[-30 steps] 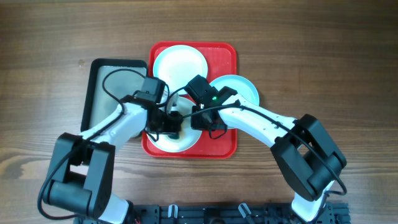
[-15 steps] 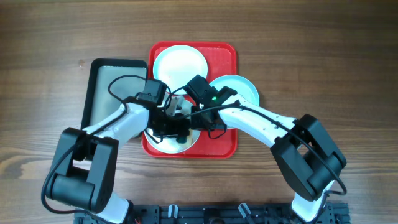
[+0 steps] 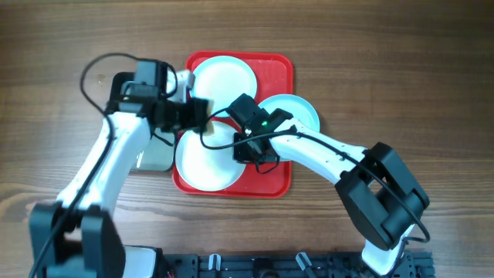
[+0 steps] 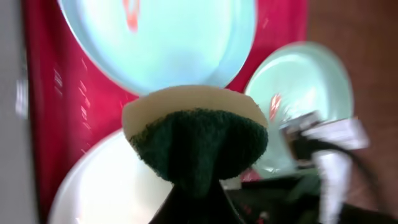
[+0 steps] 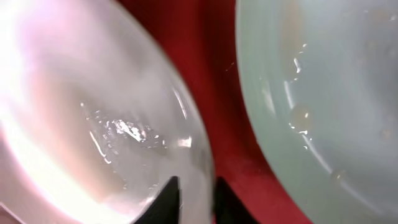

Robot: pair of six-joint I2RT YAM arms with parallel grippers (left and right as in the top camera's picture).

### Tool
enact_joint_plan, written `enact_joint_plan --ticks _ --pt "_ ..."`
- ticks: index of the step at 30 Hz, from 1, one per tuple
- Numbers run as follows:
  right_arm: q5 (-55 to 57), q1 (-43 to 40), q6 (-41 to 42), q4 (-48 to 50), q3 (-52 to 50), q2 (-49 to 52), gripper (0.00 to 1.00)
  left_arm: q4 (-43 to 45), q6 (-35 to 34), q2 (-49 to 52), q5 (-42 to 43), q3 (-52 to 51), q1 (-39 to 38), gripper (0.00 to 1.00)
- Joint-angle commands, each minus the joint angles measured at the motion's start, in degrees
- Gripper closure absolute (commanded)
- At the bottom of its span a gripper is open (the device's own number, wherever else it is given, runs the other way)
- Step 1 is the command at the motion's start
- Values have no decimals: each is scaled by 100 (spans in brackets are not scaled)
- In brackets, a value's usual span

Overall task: Clean dirty plates on tray and stack at the side
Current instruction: 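Move the sponge back toward the black tray with the left gripper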

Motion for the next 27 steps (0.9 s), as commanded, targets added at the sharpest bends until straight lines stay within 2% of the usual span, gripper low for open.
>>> enact_joint_plan --ticks 1,5,9,12,15,16,27 --pt "-50 39 -7 9 0 17 73 -9 -13 -610 -507 291 33 96" --pt "131 39 17 42 -57 33 70 -4 -15 -1119 -1340 313 33 96" --pt "216 50 190 188 -245 37 71 -4 -15 -1556 -2149 313 33 96" --pt "216 50 210 411 -387 37 80 -7 -15 -1818 -2448 313 33 96" --pt "219 50 297 472 -422 37 96 -15 -46 -2024 -3001 313 33 96" --pt "219 50 295 459 -422 37 96 -13 -59 -2096 -3195 313 33 96" --pt "385 11 -28 90 -201 -501 96 -37 -188 -2557 -3434 313 42 96"
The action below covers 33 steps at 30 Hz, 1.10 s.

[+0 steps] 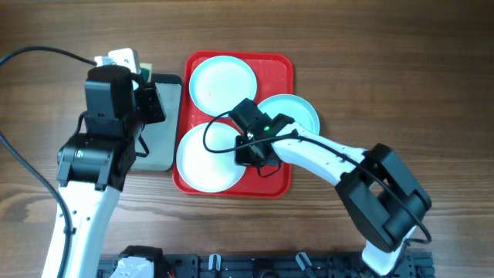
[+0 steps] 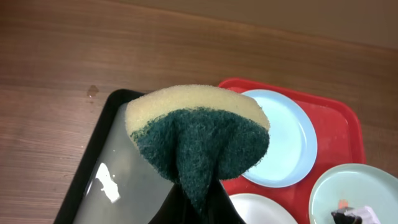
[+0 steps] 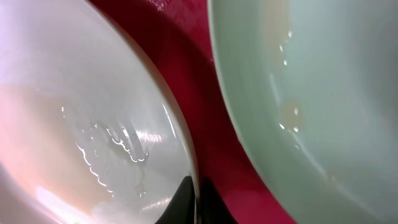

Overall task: Clean dirty plates on tray and stack at the side
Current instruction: 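Move the sponge back toward the black tray with the left gripper, then lift the white plate with the right gripper and swing it rightward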

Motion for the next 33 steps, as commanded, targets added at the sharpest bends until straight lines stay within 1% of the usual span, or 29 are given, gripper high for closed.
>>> enact_joint_plan --ticks 1,7,11,13,16,18,21,23,26,33 --pt "354 7 -173 -245 157 -511 96 0 -120 -229 -192 111 35 96" --pt "428 7 -431 -389 168 -1123 96 -68 -118 -256 -190 111 35 96" --pt "450 -17 -431 -702 323 -1296 96 -81 -144 -315 -149 111 35 96" --pt "470 -42 -448 -839 492 -1298 96 9 -326 -442 -151 111 35 96" --pt "621 -42 -448 -721 592 -1298 96 221 -599 -678 -151 111 35 96" --pt "695 -42 -439 -446 614 -1294 96 315 -745 -835 -149 111 35 96" --pt "817 -42 -422 -26 614 -1259 96 330 -741 -1029 -149 111 35 96" --pt "977 -39 -214 319 614 -1191 96 308 -739 -1147 -149 111 35 96" --pt "1119 -37 -131 883 612 -1058 96 310 -739 -1252 -149 111 35 96" --pt "1331 61 -81 2409 612 -431 96 304 -739 -1309 -146 111 35 96"
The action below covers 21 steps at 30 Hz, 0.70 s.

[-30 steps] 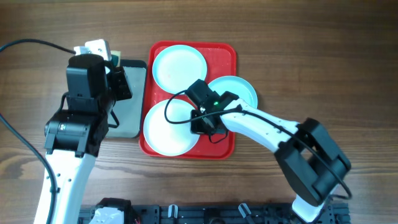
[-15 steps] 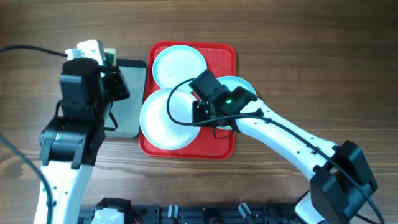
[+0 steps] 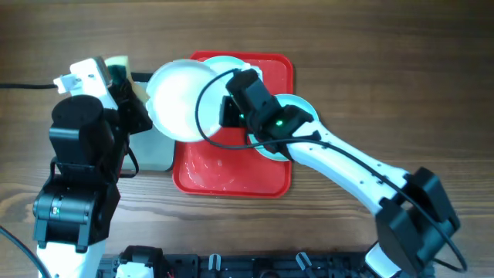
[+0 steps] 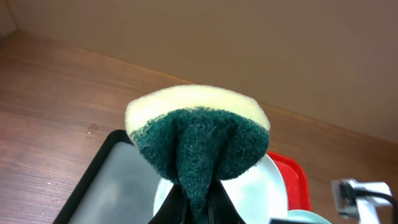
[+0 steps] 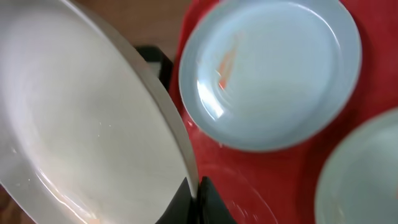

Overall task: Clean dirty plates on tray and stack at the side
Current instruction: 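Lift the white plate with the right gripper and swing it rightward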

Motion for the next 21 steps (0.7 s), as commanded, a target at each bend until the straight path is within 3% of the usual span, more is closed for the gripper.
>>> enact_joint_plan --ticks 1,7,14,21 --pt "254 103 144 680 118 518 96 20 -87 -72 -52 111 35 96" --pt "1440 560 -415 2208 122 1093 96 22 -83 -72 -70 111 35 96" --pt "2389 863 -2286 3536 122 1198 95 -9 -81 -72 -962 111 35 96" --pt "2496 881 -4430 5042 122 1705 95 -133 -83 -72 -1733 111 35 96"
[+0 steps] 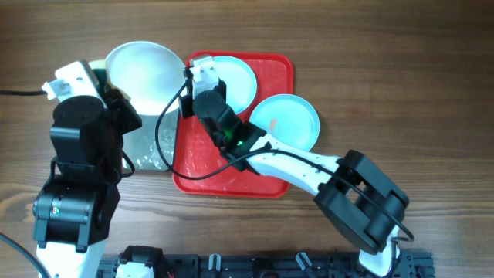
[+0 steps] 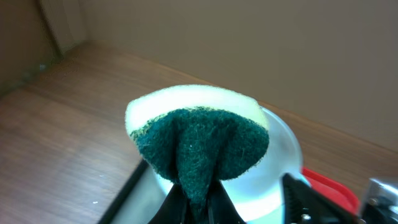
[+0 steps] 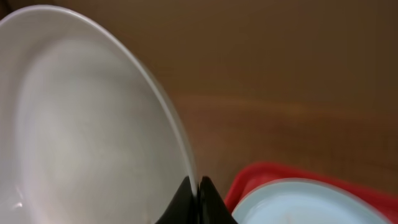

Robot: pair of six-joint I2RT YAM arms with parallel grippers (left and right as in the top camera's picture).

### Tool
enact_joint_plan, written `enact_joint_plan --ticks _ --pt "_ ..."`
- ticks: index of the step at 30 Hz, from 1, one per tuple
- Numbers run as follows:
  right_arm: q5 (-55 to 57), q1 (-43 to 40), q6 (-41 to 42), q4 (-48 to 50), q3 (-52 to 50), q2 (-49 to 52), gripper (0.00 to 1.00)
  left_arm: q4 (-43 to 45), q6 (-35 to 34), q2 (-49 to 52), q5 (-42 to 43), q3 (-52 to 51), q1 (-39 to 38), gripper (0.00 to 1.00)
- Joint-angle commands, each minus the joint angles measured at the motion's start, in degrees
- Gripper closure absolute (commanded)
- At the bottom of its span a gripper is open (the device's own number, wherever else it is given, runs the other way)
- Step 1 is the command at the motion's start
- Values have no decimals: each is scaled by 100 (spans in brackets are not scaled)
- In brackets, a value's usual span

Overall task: Clean dirty plates on tray and stack at the side
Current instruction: 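Lift the white plate with the right gripper and swing it rightward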

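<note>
My right gripper (image 3: 199,185) is shut on the rim of a white plate (image 3: 93,124), holding it tilted in the air. From overhead the white plate (image 1: 143,73) hangs over the dark basin (image 1: 148,153), left of the red tray (image 1: 231,166). My left gripper (image 2: 198,200) is shut on a yellow-and-green sponge (image 2: 198,134), which is raised just in front of the white plate (image 2: 281,163). A light blue plate (image 1: 238,77) with a red smear lies on the tray's far part. A mint plate (image 1: 287,122) rests over the tray's right edge.
The dark basin holds water and lies on the wooden table just left of the tray. The left arm's body (image 1: 79,135) stands over the basin's left side. The right arm (image 1: 309,166) crosses the tray. A black rail runs along the table's near edge.
The right gripper has carried the white plate further left, off the tray and over the basin. The left gripper, still holding the sponge, now has the plate right behind it.
First the sponge was over the white plate on the tray, with the right gripper at that plate's rim. Then the left gripper was over the basin and the right shut on the rim. Then the plate was lifted, and now it hangs over the basin.
</note>
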Motion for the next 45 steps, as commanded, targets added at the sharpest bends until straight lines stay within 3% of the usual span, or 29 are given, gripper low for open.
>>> enact_joint_plan --ticks 1,6,10,20,26,30,36,40,45 --pt "271 4 -1711 723 74 457 96 17 -50 -72 -538 111 35 96" --pt "-70 9 -3471 2216 74 859 95 17 -48 -26 -540 111 35 96" --pt "-562 9 -4389 2706 76 992 95 17 -46 118 -540 111 35 96" --pt "-686 9 -4684 2889 302 1008 96 20 -48 343 -538 111 35 96" --pt "-673 -17 -3864 2900 330 1008 95 20 -48 343 -535 111 35 96" --pt "-369 -127 -2562 2778 332 1008 96 22 -48 343 -538 111 35 96" --pt "-793 -387 -597 1292 420 1005 96 22 -24 343 -535 111 35 96" --pt "-1788 -546 -245 688 610 992 96 24 2 385 -525 111 35 96" --pt "-2581 -780 140 -1126 1460 925 96 24 573 520 37 111 35 96"
